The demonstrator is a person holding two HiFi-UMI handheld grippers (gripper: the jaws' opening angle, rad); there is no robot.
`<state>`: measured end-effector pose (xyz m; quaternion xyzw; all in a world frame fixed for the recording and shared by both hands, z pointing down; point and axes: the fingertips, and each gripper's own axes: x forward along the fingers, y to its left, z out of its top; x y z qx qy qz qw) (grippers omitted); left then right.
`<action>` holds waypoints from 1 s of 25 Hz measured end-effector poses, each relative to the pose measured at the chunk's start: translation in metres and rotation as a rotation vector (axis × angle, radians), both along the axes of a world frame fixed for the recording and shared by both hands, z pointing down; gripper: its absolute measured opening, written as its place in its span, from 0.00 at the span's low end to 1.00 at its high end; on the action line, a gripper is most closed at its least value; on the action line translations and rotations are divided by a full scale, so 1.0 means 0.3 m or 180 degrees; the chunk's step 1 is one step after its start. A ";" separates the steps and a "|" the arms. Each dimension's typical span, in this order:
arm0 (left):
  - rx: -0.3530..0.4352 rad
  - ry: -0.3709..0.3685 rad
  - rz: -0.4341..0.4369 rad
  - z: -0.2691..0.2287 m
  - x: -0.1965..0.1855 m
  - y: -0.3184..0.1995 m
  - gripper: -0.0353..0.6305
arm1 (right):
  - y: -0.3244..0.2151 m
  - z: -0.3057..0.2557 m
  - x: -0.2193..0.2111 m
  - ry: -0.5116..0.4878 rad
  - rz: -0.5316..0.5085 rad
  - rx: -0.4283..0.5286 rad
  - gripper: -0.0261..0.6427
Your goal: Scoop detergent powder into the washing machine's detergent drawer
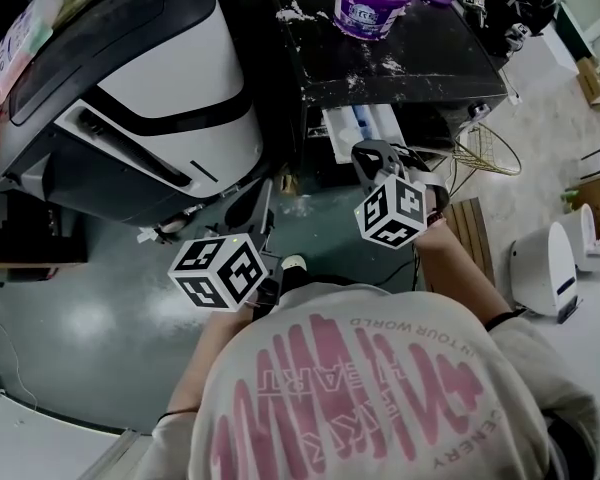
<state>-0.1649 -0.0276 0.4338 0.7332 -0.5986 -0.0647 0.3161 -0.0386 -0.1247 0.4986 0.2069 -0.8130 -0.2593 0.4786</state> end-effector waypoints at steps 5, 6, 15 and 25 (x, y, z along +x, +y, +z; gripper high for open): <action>-0.0004 -0.0004 -0.0040 -0.004 -0.003 0.016 0.06 | 0.002 -0.003 -0.001 0.0058 -0.0081 0.0121 0.05; 0.0001 -0.0008 -0.0047 -0.006 -0.004 0.018 0.06 | 0.003 -0.002 -0.002 0.0078 -0.0103 0.0155 0.05; 0.0045 -0.0039 -0.0075 -0.023 -0.005 0.032 0.06 | 0.019 0.003 -0.003 0.0265 -0.0235 0.0324 0.05; 0.0034 -0.0082 -0.0062 -0.032 0.031 0.057 0.06 | -0.053 -0.061 0.096 -0.2151 0.1654 -0.1575 0.05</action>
